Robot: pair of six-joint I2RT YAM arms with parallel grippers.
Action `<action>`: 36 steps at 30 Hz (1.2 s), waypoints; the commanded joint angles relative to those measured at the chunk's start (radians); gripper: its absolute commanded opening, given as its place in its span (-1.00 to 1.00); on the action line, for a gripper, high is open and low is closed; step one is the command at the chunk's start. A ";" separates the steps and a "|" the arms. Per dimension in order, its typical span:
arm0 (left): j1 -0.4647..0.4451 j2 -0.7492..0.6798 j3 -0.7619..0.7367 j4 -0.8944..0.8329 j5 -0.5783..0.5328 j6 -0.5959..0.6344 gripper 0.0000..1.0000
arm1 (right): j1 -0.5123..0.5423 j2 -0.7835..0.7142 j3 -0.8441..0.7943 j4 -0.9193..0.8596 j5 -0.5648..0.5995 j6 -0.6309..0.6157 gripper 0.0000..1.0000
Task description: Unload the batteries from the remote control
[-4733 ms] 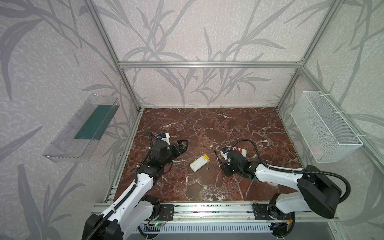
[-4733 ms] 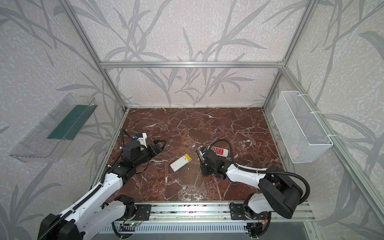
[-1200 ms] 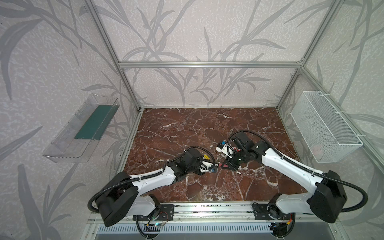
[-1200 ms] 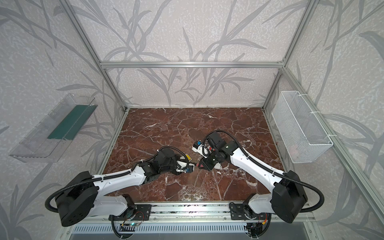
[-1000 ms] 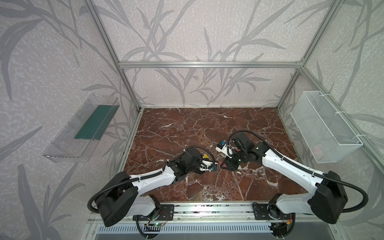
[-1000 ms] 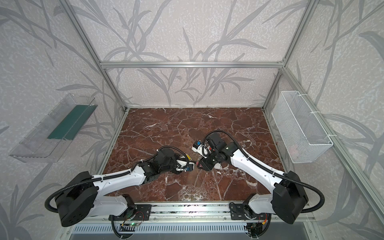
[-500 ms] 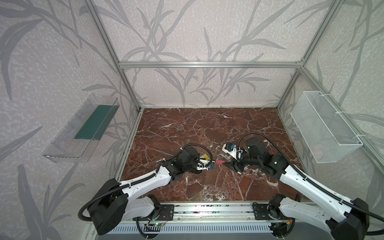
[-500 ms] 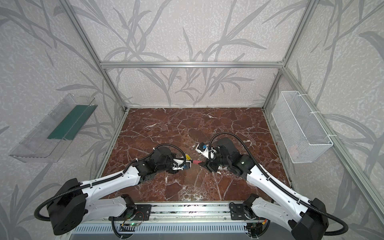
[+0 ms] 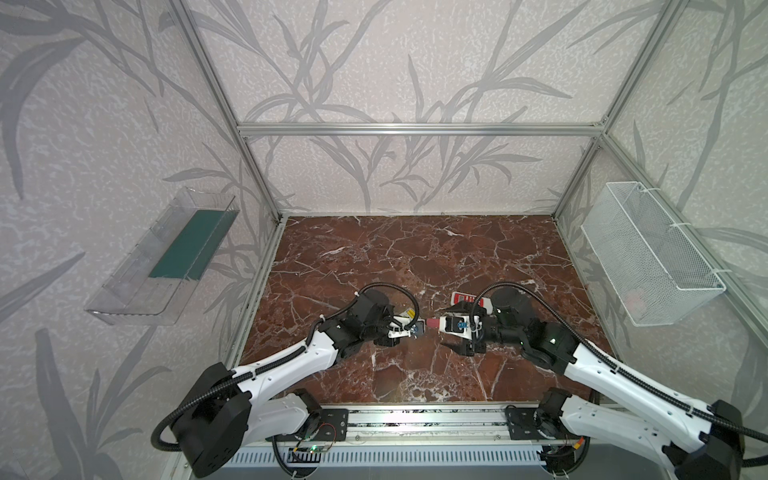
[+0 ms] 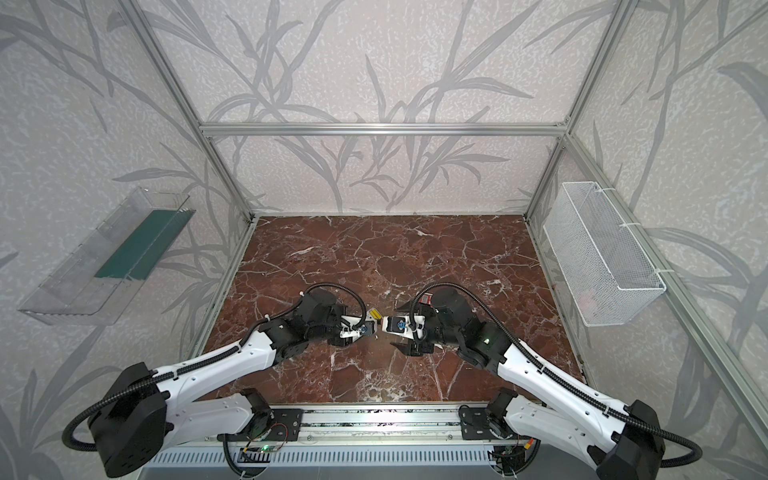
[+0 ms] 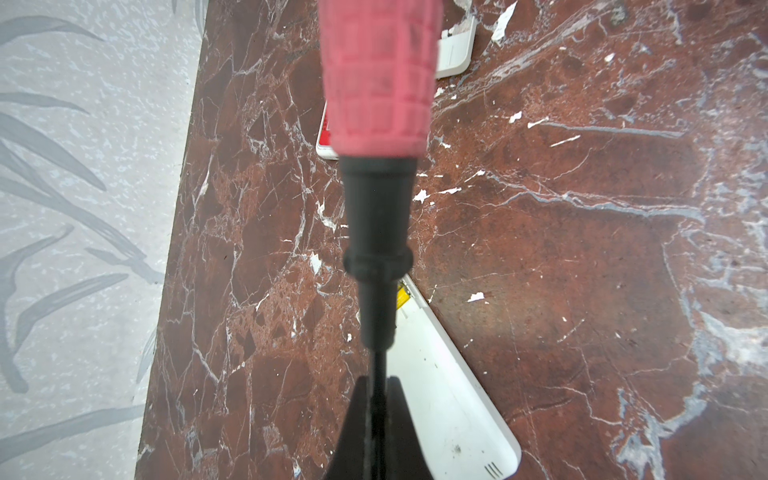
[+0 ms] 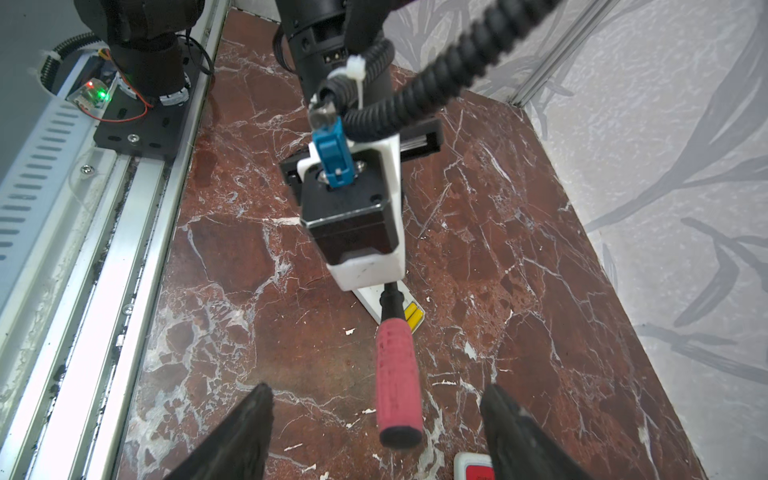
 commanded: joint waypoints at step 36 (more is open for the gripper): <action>0.004 -0.071 0.010 0.024 0.066 -0.019 -1.00 | 0.005 0.133 0.068 0.036 0.012 0.020 -0.83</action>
